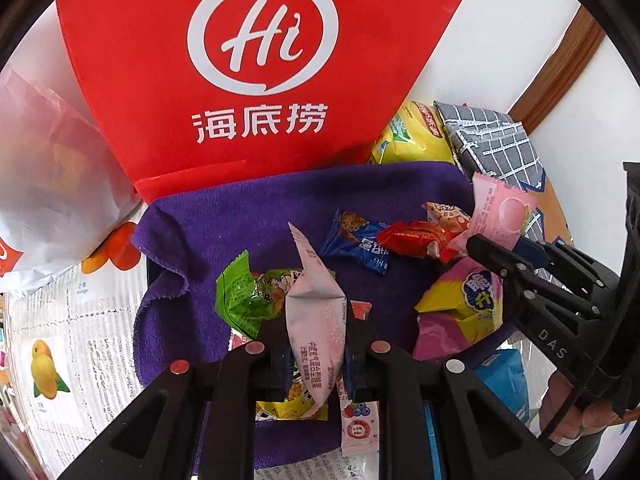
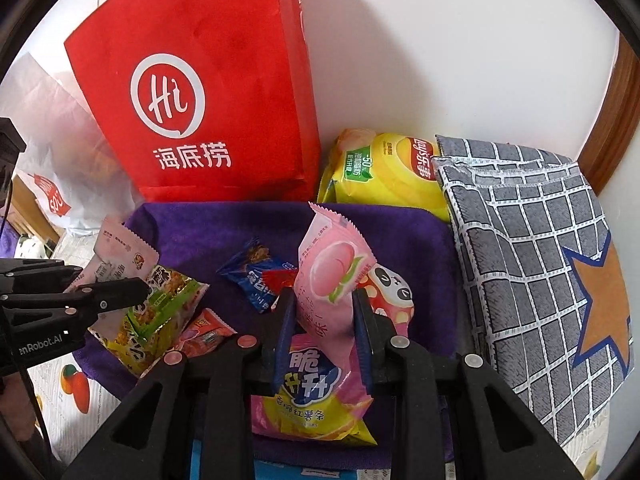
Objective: Organize snacks
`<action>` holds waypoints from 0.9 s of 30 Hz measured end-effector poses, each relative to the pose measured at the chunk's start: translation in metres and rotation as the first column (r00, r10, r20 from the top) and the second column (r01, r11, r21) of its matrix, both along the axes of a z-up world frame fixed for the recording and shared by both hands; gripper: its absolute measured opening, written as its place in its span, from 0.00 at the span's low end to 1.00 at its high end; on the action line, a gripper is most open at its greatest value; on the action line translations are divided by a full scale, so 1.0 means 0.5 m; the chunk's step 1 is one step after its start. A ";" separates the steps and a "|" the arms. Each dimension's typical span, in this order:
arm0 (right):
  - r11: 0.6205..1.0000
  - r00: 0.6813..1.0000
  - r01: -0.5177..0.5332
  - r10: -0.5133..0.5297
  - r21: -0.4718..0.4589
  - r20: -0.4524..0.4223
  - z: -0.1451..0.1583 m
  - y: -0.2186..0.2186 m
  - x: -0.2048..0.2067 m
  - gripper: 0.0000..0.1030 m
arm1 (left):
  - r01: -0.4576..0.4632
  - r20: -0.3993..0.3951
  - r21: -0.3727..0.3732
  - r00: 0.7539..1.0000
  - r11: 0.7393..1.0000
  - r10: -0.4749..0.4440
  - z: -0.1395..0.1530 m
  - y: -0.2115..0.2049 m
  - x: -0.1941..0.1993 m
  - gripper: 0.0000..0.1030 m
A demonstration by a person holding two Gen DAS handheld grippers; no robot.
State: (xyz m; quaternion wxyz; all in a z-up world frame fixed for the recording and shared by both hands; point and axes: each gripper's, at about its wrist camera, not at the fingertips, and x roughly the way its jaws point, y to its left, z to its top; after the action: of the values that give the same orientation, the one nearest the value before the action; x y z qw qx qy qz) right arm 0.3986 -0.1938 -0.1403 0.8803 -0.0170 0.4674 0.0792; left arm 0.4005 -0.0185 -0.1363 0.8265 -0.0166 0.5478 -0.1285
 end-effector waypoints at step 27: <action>0.995 0.992 0.101 -0.100 -0.014 0.080 0.091 -0.019 -0.130 0.57 | 0.008 0.090 0.016 0.996 1.000 -0.010 0.081 -0.024 -0.055 0.53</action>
State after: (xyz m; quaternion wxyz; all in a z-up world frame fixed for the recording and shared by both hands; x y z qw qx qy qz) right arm 0.3335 -0.2033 -0.0947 0.9009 -0.0044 0.4329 0.0298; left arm 0.3731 -0.0303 -0.0958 0.8499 -0.0019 0.5110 -0.1284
